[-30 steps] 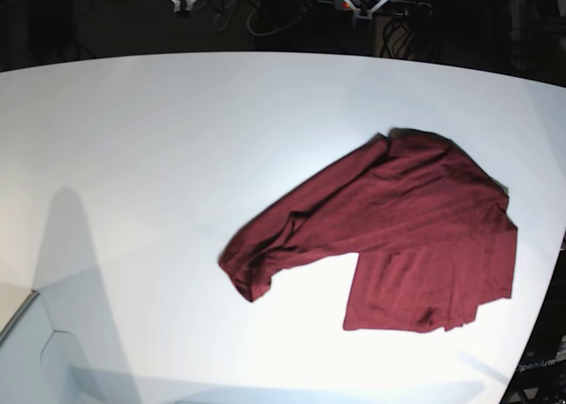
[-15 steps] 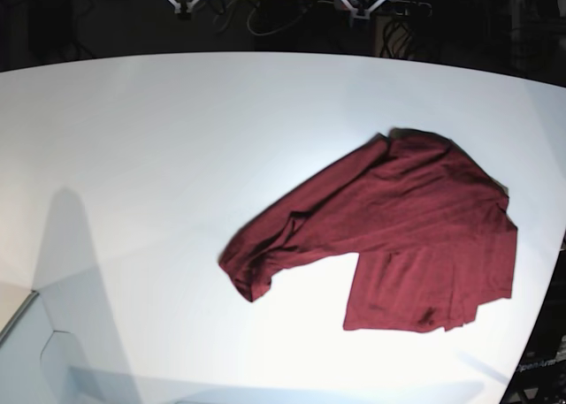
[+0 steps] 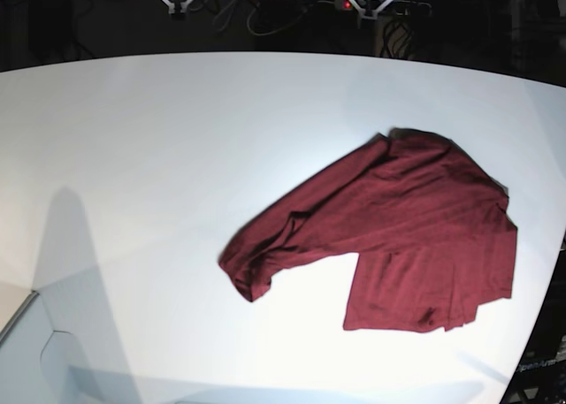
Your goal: Layout the t-shirt on the table in an organized manner, then fold the t-shirt properly
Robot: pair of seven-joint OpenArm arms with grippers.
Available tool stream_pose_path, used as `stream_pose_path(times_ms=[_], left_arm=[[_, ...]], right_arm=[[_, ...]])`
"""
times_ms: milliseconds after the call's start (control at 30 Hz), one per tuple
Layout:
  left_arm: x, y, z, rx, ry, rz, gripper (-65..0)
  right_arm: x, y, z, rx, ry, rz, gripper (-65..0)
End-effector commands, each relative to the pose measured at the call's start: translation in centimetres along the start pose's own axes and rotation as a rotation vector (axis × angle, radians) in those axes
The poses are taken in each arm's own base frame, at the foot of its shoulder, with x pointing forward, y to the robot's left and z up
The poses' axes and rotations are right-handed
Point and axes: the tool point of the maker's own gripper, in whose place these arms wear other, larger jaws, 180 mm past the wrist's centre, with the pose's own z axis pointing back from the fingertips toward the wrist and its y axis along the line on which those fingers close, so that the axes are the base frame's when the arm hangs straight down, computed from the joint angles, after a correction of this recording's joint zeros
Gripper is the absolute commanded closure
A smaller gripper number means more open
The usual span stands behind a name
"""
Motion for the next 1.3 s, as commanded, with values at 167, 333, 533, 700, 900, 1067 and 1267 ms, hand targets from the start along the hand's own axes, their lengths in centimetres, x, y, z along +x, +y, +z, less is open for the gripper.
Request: stream_pose_path(times_ms=[167,333,533,700,900,1067,1267], left_arm=[[-1.4,1.1,0.6,0.014,-0.052,-0.005,-0.2],[-2.0,1.9,1.9,0.021,-0.129,-0.017,-0.2],[-4.3,2.6,2.6,0.030,-0.115,-0.027,-0.1],[-6.5,2.8,3.2,0.030,-0.096,-0.032,-0.1],[-5.5,4.0,6.5,0.041,-0.219,-0.066,-0.1],[-3.0,4.9,10.4,0.055,-0.354,-0.070,-0.1],[1.1,7.0,15.2,0.111,-0.519,-0.035,-0.1]], right_arm=[[-2.6,-0.8,0.2,-0.009,0.039,0.003,0.0],[-4.4,-1.9,0.6,-0.024,0.056,0.008,0.0],[-5.3,-2.9,3.0,-0.037,-0.048,0.036,0.0],[-4.1,-3.7,7.4,-0.045,-0.195,0.071,0.0],[-1.5,-4.0,12.4,-0.043,-0.343,0.115,0.0],[1.0,-4.1,15.4,-0.046,-0.439,0.127,0.0],[4.9,-6.5,18.3,-0.113,-0.559,0.104,0.0]])
